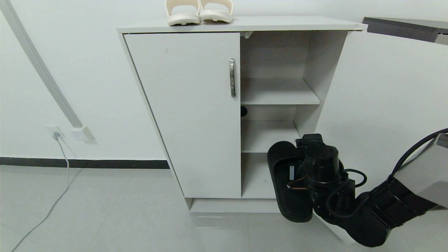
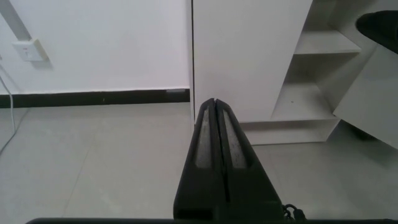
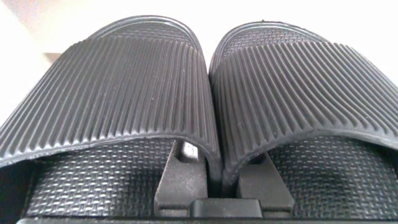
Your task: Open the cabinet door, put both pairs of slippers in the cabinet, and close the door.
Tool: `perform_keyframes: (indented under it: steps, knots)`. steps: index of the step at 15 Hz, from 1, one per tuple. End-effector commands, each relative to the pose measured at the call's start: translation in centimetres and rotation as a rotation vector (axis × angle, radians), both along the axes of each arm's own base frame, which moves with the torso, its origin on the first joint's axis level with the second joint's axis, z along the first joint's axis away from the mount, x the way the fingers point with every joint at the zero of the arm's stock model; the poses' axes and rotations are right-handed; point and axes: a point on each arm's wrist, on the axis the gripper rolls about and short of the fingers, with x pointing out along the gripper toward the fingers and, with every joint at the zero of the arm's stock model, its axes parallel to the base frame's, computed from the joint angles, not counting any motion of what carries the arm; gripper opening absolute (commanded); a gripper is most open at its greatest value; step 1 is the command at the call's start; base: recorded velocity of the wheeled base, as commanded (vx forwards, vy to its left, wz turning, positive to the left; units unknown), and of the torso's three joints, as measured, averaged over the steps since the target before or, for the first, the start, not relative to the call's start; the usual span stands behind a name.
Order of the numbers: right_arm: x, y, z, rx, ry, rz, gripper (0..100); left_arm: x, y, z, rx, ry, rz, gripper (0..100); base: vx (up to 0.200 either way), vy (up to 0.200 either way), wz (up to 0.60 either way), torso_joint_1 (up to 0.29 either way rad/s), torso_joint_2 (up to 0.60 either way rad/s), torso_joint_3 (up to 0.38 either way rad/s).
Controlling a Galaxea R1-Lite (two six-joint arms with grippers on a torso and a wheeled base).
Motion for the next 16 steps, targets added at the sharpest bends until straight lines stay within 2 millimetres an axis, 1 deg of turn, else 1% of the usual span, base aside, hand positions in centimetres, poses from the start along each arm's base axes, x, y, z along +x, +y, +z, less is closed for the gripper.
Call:
perform_keyframes:
  steps: [1,3,5,6,7,9,11,16]
  knots:
    - [-0.8,1.9,1.0,0.030,-0.027,0.089,0,0.0,0.0,0.0,0.000,0.001,0.000,0,0.000,0.000,0.00,0.000,0.00,0.000]
    - [1.5,2.9,-0.2,0.042,-0.030,0.070,0,0.0,0.0,0.0,0.000,0.001,0.000,0,0.000,0.000,0.00,0.000,0.00,0.000]
    - [3.4,4.3,-1.7,0.062,-0.035,0.063,0,0.0,0.0,0.0,0.000,0.001,0.000,0,0.000,0.000,0.00,0.000,0.00,0.000]
    - [3.8,4.6,-2.0,0.060,-0.033,0.061,0,0.0,0.0,0.0,0.000,0.001,0.000,0,0.000,0.000,0.00,0.000,0.00,0.000]
    - [5.1,4.7,-2.7,0.064,-0.038,0.043,0,0.0,0.0,0.0,0.000,0.001,0.000,0,0.000,0.000,0.00,0.000,0.00,0.000]
    - [5.7,4.1,-2.8,0.064,-0.040,0.025,0,0.0,0.0,0.0,0.002,0.001,0.000,0,0.000,0.000,0.00,0.000,0.00,0.000]
    - [5.8,4.0,-2.8,0.064,-0.040,0.022,0,0.0,0.0,0.0,0.002,0.001,0.000,0,0.000,0.000,0.00,0.001,0.00,-0.033]
    - [5.6,4.1,-2.4,0.068,-0.047,0.025,0,0.0,0.0,0.0,0.002,0.001,0.000,0,0.000,0.000,0.00,0.002,0.00,-0.173]
